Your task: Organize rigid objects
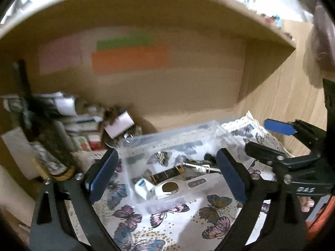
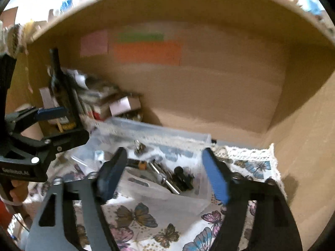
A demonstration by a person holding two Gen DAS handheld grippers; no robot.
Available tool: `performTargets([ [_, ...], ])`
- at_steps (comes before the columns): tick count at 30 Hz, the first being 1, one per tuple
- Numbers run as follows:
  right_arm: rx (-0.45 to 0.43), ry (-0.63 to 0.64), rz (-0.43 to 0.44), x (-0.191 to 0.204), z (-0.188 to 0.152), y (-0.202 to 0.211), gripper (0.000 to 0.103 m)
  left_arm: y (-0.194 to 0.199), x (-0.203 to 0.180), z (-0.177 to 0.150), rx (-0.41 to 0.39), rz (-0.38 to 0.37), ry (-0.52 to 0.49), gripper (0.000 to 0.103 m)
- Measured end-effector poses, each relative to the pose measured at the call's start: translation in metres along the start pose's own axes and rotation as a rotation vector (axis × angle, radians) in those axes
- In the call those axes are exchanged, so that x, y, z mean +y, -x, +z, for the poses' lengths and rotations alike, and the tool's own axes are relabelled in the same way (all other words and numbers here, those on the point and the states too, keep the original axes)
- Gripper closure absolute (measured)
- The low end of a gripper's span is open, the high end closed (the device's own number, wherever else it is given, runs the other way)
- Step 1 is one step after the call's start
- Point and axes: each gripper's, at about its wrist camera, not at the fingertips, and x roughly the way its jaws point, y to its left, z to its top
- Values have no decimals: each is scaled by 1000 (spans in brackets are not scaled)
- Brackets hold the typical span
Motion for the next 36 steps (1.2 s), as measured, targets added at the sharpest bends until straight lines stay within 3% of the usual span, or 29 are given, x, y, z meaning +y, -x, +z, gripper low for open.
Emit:
performTargets([
  [8,-150,-49,-6,4,-5,62,1,62,-3,-10,-135,8,12,0],
  [20,-237,-42,-7,19,-21,99,0,107,-15,-27,-212,10,7,0],
  [36,-263,-41,-4,28,-24,110,0,115,-17,-33,-227,19,8,0],
])
